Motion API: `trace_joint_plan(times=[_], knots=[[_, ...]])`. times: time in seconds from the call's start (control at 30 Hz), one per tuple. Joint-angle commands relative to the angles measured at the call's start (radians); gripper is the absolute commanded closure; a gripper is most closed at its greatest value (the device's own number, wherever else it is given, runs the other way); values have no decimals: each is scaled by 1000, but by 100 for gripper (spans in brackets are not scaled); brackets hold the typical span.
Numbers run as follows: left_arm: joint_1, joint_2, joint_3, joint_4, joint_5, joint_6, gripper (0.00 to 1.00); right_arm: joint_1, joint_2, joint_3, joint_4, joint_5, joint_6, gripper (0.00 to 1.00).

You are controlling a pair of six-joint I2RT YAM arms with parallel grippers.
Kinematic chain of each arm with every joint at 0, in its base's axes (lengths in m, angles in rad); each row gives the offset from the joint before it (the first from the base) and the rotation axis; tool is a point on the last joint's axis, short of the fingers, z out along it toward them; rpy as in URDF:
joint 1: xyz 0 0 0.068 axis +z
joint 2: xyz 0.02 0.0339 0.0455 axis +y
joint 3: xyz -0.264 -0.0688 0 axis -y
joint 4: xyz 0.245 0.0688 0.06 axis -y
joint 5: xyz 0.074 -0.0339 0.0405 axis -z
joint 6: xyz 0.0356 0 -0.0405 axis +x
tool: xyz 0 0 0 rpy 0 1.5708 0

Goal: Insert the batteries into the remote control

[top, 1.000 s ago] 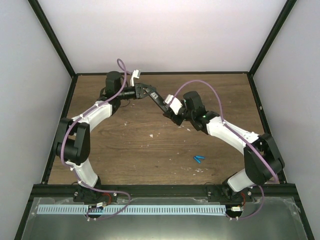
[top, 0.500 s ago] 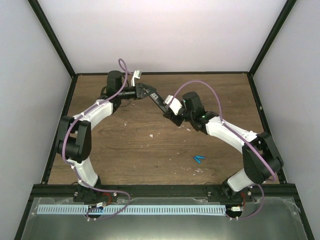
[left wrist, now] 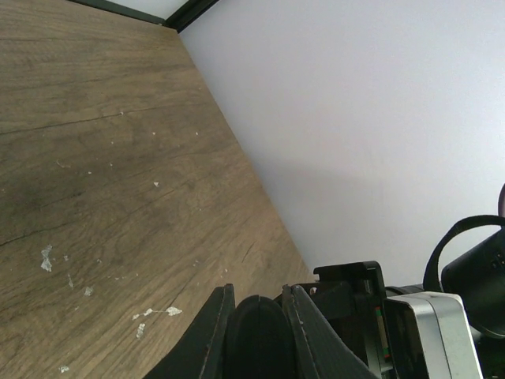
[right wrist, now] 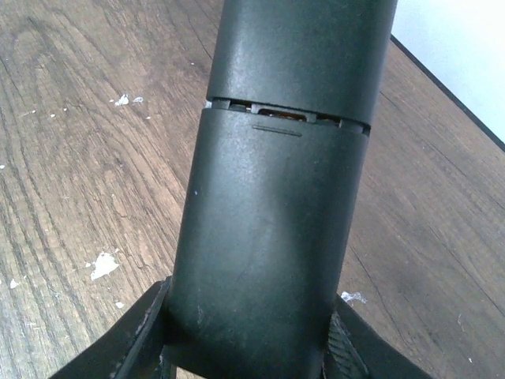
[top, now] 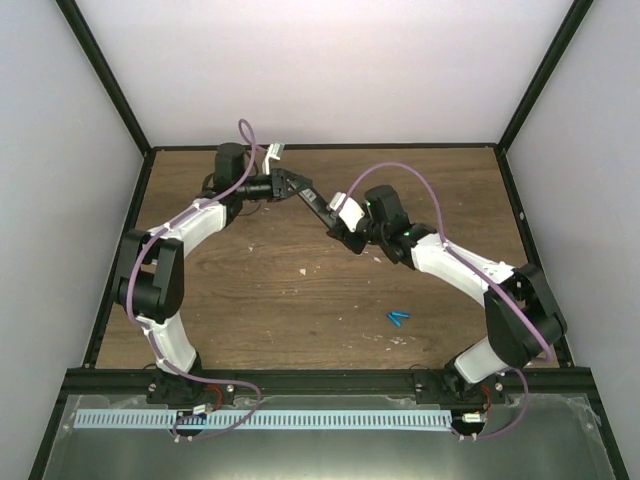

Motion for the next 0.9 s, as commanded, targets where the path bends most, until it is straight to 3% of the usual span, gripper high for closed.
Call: trace_joint_plan(times=[0.0, 0.3, 0.87], knots=[[66, 16, 43, 62, -124, 28, 100, 7, -11, -28, -173, -8, -55, 67], [66, 28, 42, 36, -140, 66, 100, 7, 9, 29, -267, -27, -58, 66], [98, 42, 34, 0, -159, 109, 100, 7, 5, 12, -279, 9, -51, 64]])
